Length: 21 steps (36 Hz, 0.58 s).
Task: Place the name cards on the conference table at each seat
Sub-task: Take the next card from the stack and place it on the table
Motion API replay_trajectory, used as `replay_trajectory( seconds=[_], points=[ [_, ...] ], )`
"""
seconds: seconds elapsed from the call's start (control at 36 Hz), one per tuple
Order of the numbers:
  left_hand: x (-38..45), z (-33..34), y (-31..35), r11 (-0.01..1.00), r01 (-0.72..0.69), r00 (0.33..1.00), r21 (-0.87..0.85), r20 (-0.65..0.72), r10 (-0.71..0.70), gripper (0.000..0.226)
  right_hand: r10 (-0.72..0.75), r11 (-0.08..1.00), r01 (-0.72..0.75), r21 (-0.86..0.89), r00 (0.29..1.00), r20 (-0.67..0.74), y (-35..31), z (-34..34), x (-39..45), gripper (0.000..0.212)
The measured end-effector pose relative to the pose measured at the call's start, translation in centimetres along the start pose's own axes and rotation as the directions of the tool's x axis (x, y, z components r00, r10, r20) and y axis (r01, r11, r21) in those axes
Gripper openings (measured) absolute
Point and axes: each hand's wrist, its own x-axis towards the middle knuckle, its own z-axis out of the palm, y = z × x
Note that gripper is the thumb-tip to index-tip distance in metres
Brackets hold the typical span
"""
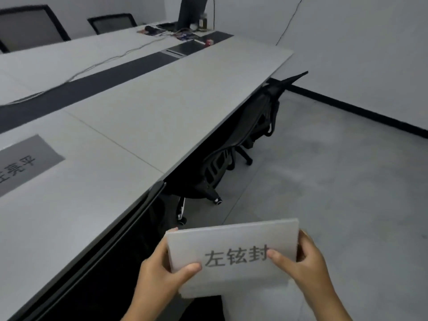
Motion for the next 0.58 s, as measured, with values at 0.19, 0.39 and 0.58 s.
replay_trajectory(
  seconds=[0.19,0.39,0.58],
  points=[
    [15.9,3.7,6.9,0.994,-0.098,0.994,0.041,0.046,0.096,0.042,-0.115,0.993,0.114,-0.015,0.989,-0.095,-6.0,-0.5,16.8,0.051],
    [26.6,2.6,10.4,0.995,-0.035,0.993,-0.096,-0.116,0.024,0.042,-0.163,0.986,0.166,-0.029,0.983,0.082,-11.0,3.0,31.0,0.058],
    [33.4,-0.5,8.4,0.979,0.075,0.906,-0.192,-0.397,-0.147,0.042,-0.171,0.973,0.225,-0.058,0.863,0.475,-11.5,12.3,43.6,0.054]
  ],
)
